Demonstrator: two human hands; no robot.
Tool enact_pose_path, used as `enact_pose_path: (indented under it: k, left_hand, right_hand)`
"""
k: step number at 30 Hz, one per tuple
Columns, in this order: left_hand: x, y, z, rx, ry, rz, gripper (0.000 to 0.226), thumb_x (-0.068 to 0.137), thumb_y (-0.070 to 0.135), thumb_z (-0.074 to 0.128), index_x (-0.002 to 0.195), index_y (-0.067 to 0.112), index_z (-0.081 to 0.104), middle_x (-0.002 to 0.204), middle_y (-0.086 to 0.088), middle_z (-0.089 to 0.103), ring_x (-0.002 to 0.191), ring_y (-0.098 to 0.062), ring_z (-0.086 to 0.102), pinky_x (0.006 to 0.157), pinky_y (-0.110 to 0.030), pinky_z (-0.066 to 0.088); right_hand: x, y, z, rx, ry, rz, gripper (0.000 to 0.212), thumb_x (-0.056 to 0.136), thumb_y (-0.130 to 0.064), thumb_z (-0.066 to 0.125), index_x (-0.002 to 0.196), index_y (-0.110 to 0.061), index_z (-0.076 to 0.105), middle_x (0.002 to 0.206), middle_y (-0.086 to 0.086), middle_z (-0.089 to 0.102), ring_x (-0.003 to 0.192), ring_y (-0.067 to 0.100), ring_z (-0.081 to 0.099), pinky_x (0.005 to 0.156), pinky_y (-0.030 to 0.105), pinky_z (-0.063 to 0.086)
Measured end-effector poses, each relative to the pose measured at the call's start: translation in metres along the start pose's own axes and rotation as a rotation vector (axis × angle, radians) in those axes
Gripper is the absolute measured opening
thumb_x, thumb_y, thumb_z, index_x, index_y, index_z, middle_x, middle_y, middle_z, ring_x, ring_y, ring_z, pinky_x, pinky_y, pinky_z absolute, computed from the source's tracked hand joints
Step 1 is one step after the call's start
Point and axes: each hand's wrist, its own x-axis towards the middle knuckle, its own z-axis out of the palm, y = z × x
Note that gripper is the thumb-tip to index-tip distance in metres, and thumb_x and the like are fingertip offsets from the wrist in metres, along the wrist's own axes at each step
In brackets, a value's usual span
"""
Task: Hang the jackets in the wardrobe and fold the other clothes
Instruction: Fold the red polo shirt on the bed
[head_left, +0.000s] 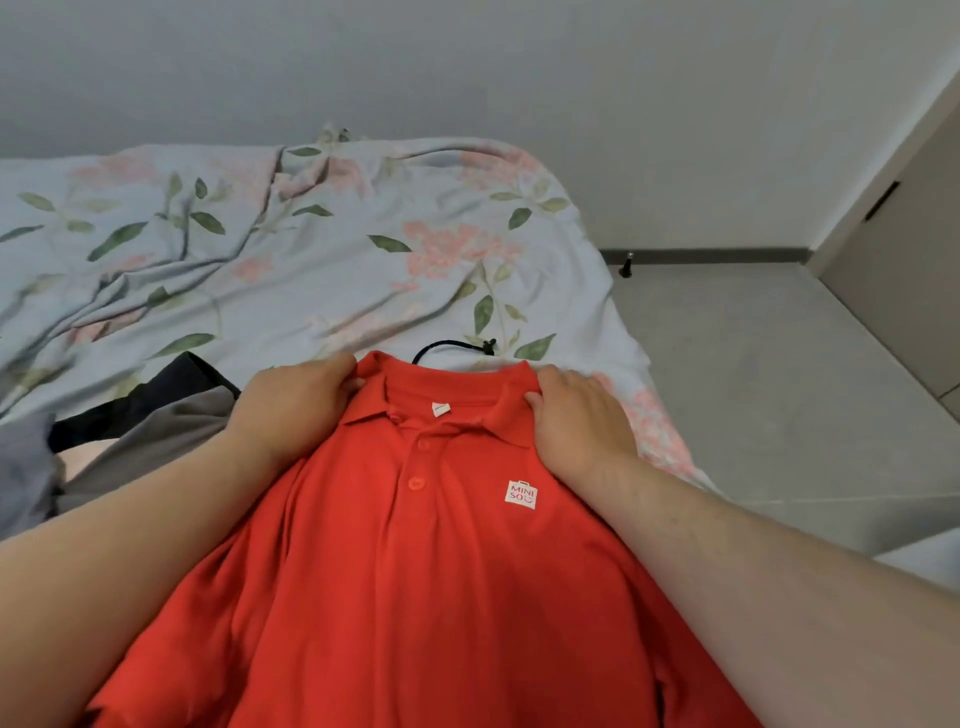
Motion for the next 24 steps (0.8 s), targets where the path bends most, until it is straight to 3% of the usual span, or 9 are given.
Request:
enact_pose_path:
  k: [6,8,10,13,16,18,19,22,24]
  left_hand:
    - [0.001,0.003,-0.006,0.016,-0.151,-0.124,0.025,0.098,0.046,0.042,0.081,0.028,0.039,0.089,-0.006,0.068,0.079,-0.033,0.063,0.063,-0.035,0.038]
    - [0.006,0.01,-0.014,0.015,-0.286,-0.155,0.021,0.099,0.045,0.041,0.087,0.028,0.043,0.103,-0.009,0.068,0.09,-0.033,0.063,0.072,-0.037,0.044]
    - [0.009,0.019,-0.032,-0.054,-0.388,-0.179,0.019,0.099,0.04,0.046,0.103,0.022,0.052,0.116,-0.014,0.065,0.102,-0.035,0.06,0.085,-0.041,0.047]
    - [-0.017,0.035,-0.081,-0.242,-0.164,-0.273,0.043,0.096,0.033,0.057,0.133,0.012,0.053,0.127,-0.02,0.059,0.115,-0.039,0.055,0.098,-0.047,0.044]
    - [-0.103,0.057,-0.131,-0.431,0.1,-0.369,0.038,0.09,0.03,0.061,0.121,0.008,0.061,0.111,-0.015,0.066,0.102,-0.033,0.061,0.089,-0.046,0.046]
    - [-0.183,0.072,-0.152,-0.387,0.102,-0.339,0.037,0.083,0.035,0.063,0.108,0.008,0.066,0.101,-0.012,0.069,0.094,-0.033,0.061,0.082,-0.046,0.046]
    - [-0.225,0.08,-0.16,-0.346,0.079,-0.339,0.042,0.08,0.042,0.061,0.104,0.008,0.067,0.097,-0.011,0.069,0.091,-0.033,0.061,0.079,-0.046,0.045]
    - [-0.33,0.095,-0.163,-0.295,0.029,-0.401,0.065,0.066,0.061,0.054,0.099,0.007,0.07,0.088,-0.014,0.068,0.085,-0.036,0.063,0.075,-0.046,0.047]
    - [-0.373,0.099,-0.156,-0.324,-0.103,-0.542,0.071,0.059,0.06,0.066,0.102,0.004,0.072,0.095,-0.021,0.069,0.093,-0.04,0.066,0.082,-0.049,0.051]
  right_hand:
    - [-0.023,0.016,-0.05,0.38,-0.281,0.096,0.043,0.098,-0.039,0.047,0.136,-0.017,0.047,0.134,0.005,0.052,0.126,0.022,0.047,0.103,0.034,0.038]
    - [-0.062,0.034,-0.075,0.396,-0.205,0.131,0.043,0.096,-0.033,0.053,0.137,-0.02,0.047,0.135,0.003,0.051,0.125,0.021,0.047,0.106,0.034,0.038]
    - [-0.117,0.045,-0.094,0.358,-0.018,0.132,0.035,0.091,-0.023,0.06,0.125,-0.02,0.057,0.123,0.001,0.056,0.117,0.022,0.05,0.101,0.031,0.039]
    - [-0.189,0.03,-0.11,0.458,0.082,0.199,0.022,0.085,-0.014,0.065,0.1,-0.03,0.062,0.098,-0.016,0.057,0.096,0.008,0.054,0.088,0.025,0.043]
    - [-0.245,-0.009,-0.12,0.52,0.034,0.244,0.019,0.081,-0.013,0.067,0.08,-0.031,0.061,0.079,-0.013,0.058,0.079,0.008,0.055,0.077,0.03,0.047]
    - [-0.274,-0.03,-0.121,0.356,0.124,0.114,0.009,0.076,-0.016,0.065,0.076,-0.024,0.062,0.08,-0.008,0.057,0.077,0.017,0.053,0.074,0.032,0.045]
    - [-0.288,-0.04,-0.121,0.336,0.094,0.094,0.006,0.076,-0.018,0.064,0.076,-0.023,0.06,0.081,-0.008,0.055,0.078,0.017,0.052,0.072,0.032,0.045]
    - [-0.325,-0.056,-0.116,0.399,-0.266,0.249,0.01,0.088,-0.035,0.056,0.088,-0.027,0.05,0.091,-0.01,0.05,0.087,0.015,0.054,0.078,0.029,0.044]
    - [-0.347,-0.058,-0.108,0.25,-0.415,0.333,0.023,0.089,-0.042,0.053,0.101,-0.023,0.047,0.103,-0.004,0.049,0.098,0.019,0.056,0.085,0.03,0.045]
